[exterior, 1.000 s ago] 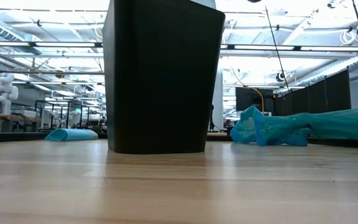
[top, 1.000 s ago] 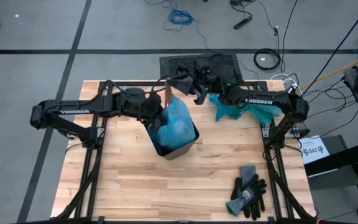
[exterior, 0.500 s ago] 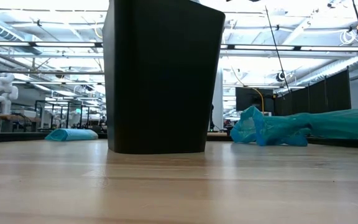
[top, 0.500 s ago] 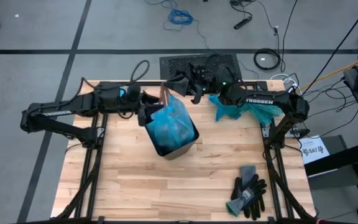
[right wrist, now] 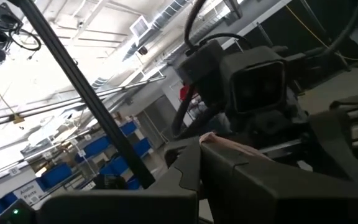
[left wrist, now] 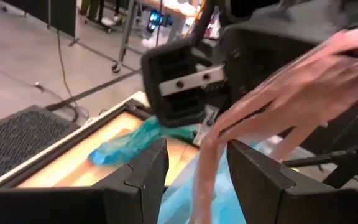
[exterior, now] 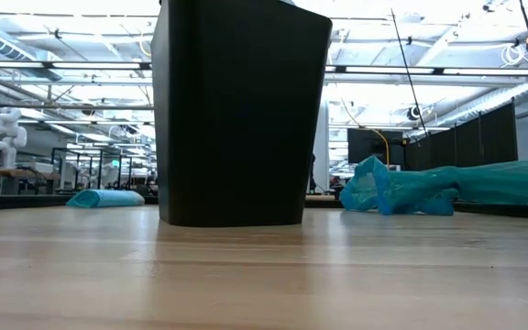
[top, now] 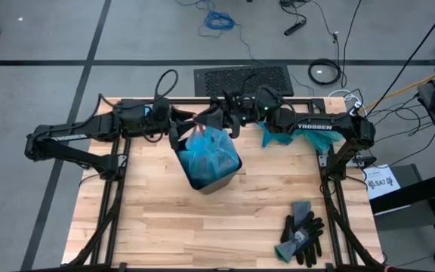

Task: Place trash/remove bag and relplace
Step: Remove the blue trash bag from the trash bin

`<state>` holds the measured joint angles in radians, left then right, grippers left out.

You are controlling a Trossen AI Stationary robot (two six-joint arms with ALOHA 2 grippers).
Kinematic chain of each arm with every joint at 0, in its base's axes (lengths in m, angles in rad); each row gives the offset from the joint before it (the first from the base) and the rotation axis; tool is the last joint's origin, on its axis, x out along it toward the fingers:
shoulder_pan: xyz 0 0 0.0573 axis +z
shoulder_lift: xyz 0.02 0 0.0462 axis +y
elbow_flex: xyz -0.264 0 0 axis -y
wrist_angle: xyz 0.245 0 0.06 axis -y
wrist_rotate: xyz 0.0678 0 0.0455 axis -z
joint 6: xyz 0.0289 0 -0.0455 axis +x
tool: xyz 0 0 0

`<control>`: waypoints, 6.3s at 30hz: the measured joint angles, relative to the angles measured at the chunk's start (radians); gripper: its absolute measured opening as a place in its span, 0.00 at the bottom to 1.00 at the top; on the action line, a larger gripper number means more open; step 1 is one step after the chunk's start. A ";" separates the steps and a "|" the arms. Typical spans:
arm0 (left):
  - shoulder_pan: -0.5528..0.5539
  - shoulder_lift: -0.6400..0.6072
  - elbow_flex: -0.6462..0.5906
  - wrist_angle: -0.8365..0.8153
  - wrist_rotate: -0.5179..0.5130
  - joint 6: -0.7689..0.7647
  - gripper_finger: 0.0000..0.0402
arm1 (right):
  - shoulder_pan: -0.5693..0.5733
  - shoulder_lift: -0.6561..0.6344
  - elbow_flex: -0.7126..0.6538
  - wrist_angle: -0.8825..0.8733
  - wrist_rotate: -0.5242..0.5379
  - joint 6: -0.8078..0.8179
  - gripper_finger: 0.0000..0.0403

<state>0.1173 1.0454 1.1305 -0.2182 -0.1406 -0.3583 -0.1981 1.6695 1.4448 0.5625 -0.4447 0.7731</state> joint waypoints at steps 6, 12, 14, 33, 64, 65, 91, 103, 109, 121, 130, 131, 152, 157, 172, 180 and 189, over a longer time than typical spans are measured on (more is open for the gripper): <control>-0.001 0.000 0.000 0.063 0.001 0.001 0.42 | 0.000 0.000 0.000 0.000 0.005 0.000 0.00; -0.014 0.000 0.000 0.055 0.009 0.000 0.42 | -0.019 0.000 0.000 -0.008 0.006 0.000 0.00; -0.018 0.000 0.000 0.055 0.009 0.000 0.42 | -0.028 0.000 0.000 -0.032 0.008 0.000 0.00; 0.001 0.011 0.000 0.093 -0.064 0.032 0.42 | 0.021 0.000 0.000 -0.071 -0.018 -0.012 0.00; -0.009 0.052 0.001 0.137 -0.051 0.024 0.42 | 0.004 0.002 -0.002 0.152 0.036 0.104 0.00; -0.009 0.057 0.001 0.137 -0.052 0.023 0.42 | 0.004 0.002 -0.002 0.170 0.038 0.110 0.00; -0.009 0.144 0.006 0.105 -0.050 -0.076 0.42 | 0.010 0.008 0.443 -0.098 0.011 -0.211 0.00; -0.021 0.138 -0.007 0.078 -0.049 -0.059 0.42 | 0.009 0.001 0.462 -0.422 0.038 -0.214 0.00; -0.021 0.117 -0.006 0.093 -0.046 -0.059 0.42 | 0.004 0.003 0.463 -0.688 0.039 -0.220 0.00; -0.022 0.086 -0.002 0.075 -0.043 -0.053 0.42 | 0.001 0.006 0.461 -1.092 0.156 -0.274 0.00; -0.021 0.084 -0.001 0.031 -0.043 -0.055 0.42 | -0.004 -0.054 0.460 -1.081 0.156 -0.274 0.00; -0.021 0.084 -0.001 0.029 -0.043 -0.055 0.42 | -0.003 -0.064 0.460 -1.081 0.155 -0.283 0.00; -0.021 0.084 -0.001 -0.001 -0.024 -0.055 0.42 | -0.060 -0.115 0.457 -1.355 0.125 -0.310 0.50; -0.021 0.083 0.000 -0.042 -0.020 -0.056 0.42 | -0.060 -0.148 0.457 -1.364 0.123 -0.271 0.51; -0.021 0.072 0.000 -0.015 -0.019 -0.080 0.42 | -0.060 -0.099 0.457 -1.370 0.309 -0.349 0.51; -0.022 0.000 0.001 0.002 -0.019 -0.080 0.42 | -0.072 -0.006 0.457 -1.289 0.316 -0.371 0.51; -0.021 -0.064 0.001 -0.021 -0.019 -0.080 0.42 | -0.071 0.084 0.457 -1.045 0.101 -0.363 0.50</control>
<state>0.0959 0.9816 1.1316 -0.2396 -0.1600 -0.4387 -0.2687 1.7539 1.9015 -0.4820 -0.3433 0.4105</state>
